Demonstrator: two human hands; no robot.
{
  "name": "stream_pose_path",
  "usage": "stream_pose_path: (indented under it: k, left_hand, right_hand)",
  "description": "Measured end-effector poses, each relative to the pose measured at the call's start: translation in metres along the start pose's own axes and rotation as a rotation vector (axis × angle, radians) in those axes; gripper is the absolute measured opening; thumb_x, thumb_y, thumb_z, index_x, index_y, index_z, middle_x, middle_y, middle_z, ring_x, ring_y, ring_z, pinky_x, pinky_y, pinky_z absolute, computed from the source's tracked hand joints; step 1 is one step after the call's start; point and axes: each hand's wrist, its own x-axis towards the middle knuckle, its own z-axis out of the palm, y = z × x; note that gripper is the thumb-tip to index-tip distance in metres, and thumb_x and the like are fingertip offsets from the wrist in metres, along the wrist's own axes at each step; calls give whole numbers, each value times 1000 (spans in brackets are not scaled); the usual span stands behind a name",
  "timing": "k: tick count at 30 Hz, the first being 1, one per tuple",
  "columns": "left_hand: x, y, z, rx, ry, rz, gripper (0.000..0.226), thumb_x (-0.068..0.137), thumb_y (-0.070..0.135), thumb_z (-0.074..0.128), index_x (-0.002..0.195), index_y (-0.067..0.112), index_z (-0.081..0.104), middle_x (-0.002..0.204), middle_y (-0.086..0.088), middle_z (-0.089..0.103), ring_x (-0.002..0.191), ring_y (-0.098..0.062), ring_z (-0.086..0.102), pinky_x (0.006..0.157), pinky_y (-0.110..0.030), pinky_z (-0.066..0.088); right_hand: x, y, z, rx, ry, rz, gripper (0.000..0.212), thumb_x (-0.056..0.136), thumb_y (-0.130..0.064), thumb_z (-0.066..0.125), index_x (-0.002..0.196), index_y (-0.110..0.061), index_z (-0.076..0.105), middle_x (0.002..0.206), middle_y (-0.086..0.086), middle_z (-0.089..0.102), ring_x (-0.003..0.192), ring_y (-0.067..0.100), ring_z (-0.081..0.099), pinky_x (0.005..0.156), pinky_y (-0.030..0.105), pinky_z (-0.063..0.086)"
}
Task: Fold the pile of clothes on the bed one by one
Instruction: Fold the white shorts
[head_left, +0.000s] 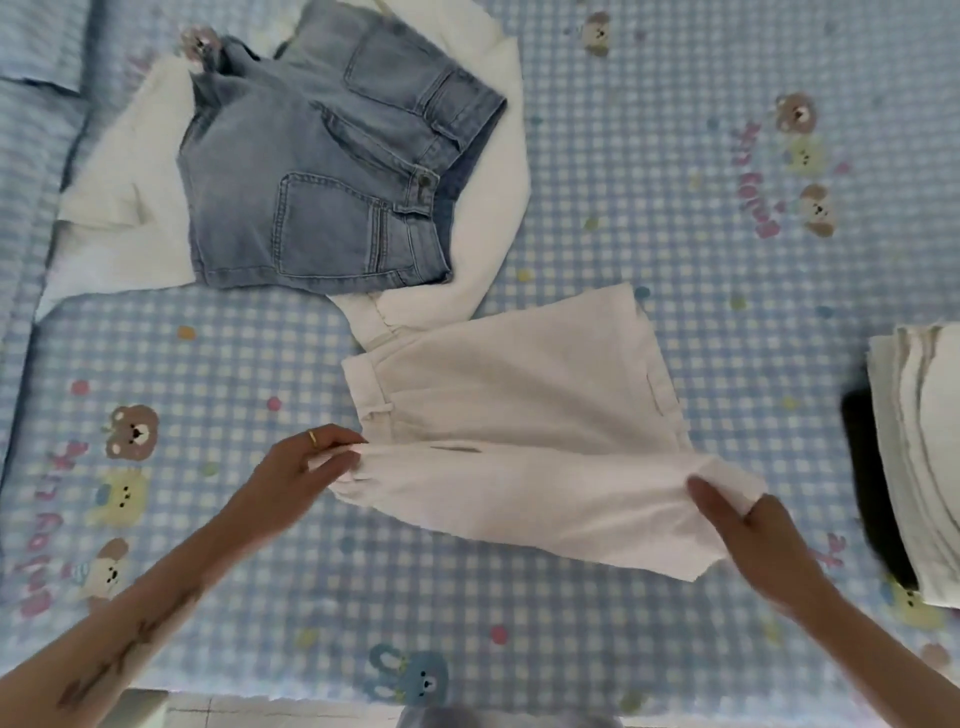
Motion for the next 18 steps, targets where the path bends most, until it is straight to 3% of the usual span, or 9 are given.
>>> stream_pose_path:
  k: [3, 7, 9, 12, 15, 17, 18]
  left_hand:
    - [49, 19, 6, -133, 155, -14, 17, 85, 10, 66, 84, 27, 68, 79, 12, 70, 69, 4, 61, 65, -2, 42]
    - [106, 20, 20, -334, 310, -182, 15, 85, 10, 63, 79, 24, 65, 68, 0, 62, 51, -9, 56, 47, -22, 50]
    - [125, 12, 27, -248, 402, -226, 10, 87, 13, 61, 82, 22, 63, 74, 0, 64, 53, -7, 56, 51, -17, 46]
    - [140, 5, 37, -78, 501, -245, 7, 90, 15, 58, 90, 18, 63, 80, 4, 67, 68, -8, 61, 56, -14, 39]
    - [142, 14, 47, 48, 585, -231, 14, 92, 14, 53, 103, 13, 62, 96, -3, 66, 89, -27, 63, 72, -30, 48]
    - [139, 25, 59, 352, 711, -56, 29, 93, 11, 52, 121, 5, 57, 126, -17, 55, 114, -37, 52, 95, -45, 42]
    - [135, 33, 70, 467, 701, 101, 37, 94, 12, 50, 130, 4, 51, 138, -20, 46, 127, -37, 42, 104, -48, 34]
  right_hand:
    - [55, -32, -5, -41, 128, -16, 30, 89, -38, 60, 67, -17, 62, 53, -7, 64, 50, 4, 56, 43, 13, 41]
    - [134, -57, 9, -152, 205, -86, 35, 94, -35, 54, 71, -8, 57, 63, 2, 57, 56, 16, 50, 50, 30, 37]
    - [171, -68, 24, -217, 227, -128, 35, 95, -32, 51, 68, -9, 52, 59, -1, 51, 54, 14, 45, 48, 28, 33]
    - [222, -74, 48, -288, 184, -126, 31, 97, -30, 48, 71, -12, 49, 65, -3, 52, 62, 15, 50, 54, 26, 33]
    - [244, -76, 62, -403, 215, -32, 21, 97, -28, 47, 96, -8, 54, 91, 10, 61, 89, 33, 57, 69, 37, 41]
    - [240, -73, 70, -617, 410, -86, 35, 98, -26, 46, 127, -6, 47, 124, 17, 55, 113, 37, 51, 89, 45, 40]
    - [229, -71, 81, -694, 486, -222, 45, 98, -27, 44, 138, -7, 39, 138, 17, 46, 125, 35, 44, 98, 48, 36]
